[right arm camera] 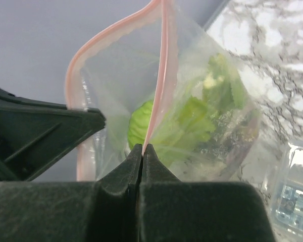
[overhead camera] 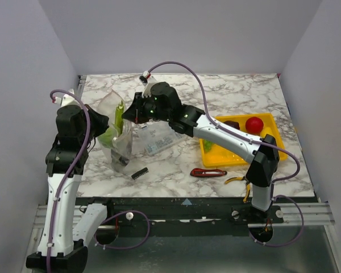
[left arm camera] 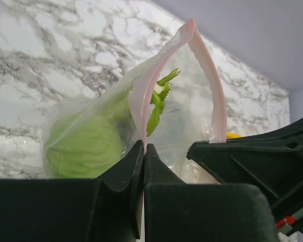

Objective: Place the food in the zip-top bag and seal the zipper
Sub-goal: Adjust the zipper food storage bag at the center of the board, then pick up the fake fruit from the bin.

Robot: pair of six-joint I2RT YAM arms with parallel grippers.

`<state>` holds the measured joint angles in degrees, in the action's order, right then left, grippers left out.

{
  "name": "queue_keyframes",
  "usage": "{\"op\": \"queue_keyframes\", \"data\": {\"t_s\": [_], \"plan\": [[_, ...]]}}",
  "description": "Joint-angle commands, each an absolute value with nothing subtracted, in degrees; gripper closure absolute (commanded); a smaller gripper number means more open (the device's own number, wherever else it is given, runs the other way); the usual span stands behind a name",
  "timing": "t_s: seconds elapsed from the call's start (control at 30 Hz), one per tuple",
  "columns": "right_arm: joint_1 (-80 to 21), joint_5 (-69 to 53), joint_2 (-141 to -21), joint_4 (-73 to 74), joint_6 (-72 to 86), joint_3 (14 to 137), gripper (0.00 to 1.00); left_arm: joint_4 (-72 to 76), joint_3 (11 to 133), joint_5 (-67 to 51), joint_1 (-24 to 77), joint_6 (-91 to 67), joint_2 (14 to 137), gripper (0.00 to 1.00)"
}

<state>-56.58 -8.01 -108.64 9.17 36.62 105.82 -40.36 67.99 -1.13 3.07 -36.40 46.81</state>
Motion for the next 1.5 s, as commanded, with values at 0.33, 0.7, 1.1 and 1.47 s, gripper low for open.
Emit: {"op": "queue_keyframes", "data": {"t_s": [0.33, 0.7, 1.1, 1.47], "plan": [[-56.9, -6.9, -109.3, 10.7, 36.2, 109.0, 0.93, -40.0, 71.6, -8.2, 1.8, -36.3, 48.9, 1.00], [-56.9, 1.8, -103.3, 18.6, 30.1, 107.8, 0.47, -39.3, 69.5, -8.5, 1.8, -35.2, 48.8, 1.00], [-56.4, 28.4, -84.0, 24.3, 22.0, 89.0, 0.30, -39.1, 69.3, -10.5, 1.7, -35.1, 49.3, 1.00], [-35.2, 29.2, -68.1, 27.2, 29.3, 59.3, 0.24, -38.4, 69.9, -14.2, 1.6, -35.2, 50.6, 1.00]]}}
